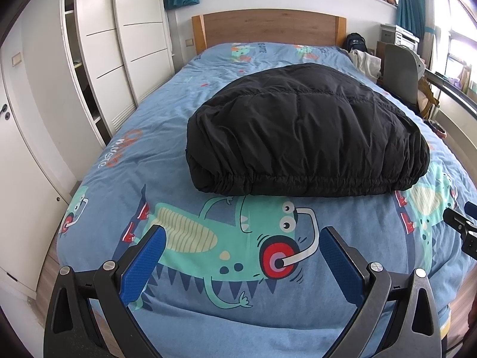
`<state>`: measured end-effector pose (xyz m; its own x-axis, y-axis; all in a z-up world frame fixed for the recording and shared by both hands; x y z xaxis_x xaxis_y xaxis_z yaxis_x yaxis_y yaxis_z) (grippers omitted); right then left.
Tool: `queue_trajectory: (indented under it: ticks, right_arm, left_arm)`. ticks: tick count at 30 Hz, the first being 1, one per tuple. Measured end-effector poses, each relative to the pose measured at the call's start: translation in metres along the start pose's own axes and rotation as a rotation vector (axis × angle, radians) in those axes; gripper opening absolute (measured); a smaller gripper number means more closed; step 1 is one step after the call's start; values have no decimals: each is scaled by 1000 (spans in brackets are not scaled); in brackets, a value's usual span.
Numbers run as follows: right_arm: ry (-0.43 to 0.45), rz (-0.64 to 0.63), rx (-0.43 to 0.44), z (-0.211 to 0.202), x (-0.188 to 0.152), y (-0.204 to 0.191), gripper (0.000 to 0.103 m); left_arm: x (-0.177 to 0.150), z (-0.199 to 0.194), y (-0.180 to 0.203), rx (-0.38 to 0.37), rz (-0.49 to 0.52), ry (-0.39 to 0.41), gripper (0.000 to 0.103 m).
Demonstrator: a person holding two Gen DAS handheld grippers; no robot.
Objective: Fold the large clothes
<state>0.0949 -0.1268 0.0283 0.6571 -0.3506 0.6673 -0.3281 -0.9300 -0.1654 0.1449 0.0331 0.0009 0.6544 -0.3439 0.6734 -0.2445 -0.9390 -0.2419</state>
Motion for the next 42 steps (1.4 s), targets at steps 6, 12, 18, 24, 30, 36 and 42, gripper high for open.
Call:
queue_trajectory:
  ticks: [6, 12, 18, 24, 30, 36, 42]
  right_arm:
    - [7, -10, 3, 0, 0, 0, 78]
    - [8, -10, 5, 0, 1, 2, 78]
    - [4, -9, 6, 0, 0, 3, 78]
    - [0, -11, 5, 0, -3, 2, 78]
    - [-1, -17, 2, 0, -6, 1, 78]
    - [-1, -16, 2, 0, -6, 1, 78]
    - [2, -22, 0, -1, -7, 2, 78]
  left_arm:
    - [0, 0, 2, 4, 3, -1, 101]
    - [0, 0, 5, 6, 10, -10, 101]
    - [-1, 0, 5, 5, 10, -10, 101]
    - [-1, 0, 6, 7, 8, -10, 101]
    - [-5, 0, 5, 5, 1, -13, 101]
    - [-7, 1, -1, 0, -5, -17, 101]
    - [-8, 2, -3, -11, -13, -17, 101]
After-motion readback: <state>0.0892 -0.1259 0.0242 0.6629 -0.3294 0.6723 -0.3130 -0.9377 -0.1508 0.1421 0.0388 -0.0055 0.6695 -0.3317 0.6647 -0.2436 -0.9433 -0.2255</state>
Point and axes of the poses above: each gripper's, at about its wrist camera, not at the fingertips, and z roughly the way its jaws point, y to its right, x to its top, the point moved 2 cm from there along z, roughly the way its jaws point, and after that the axes turned 14 degrees about z, right-handed, at the moved point
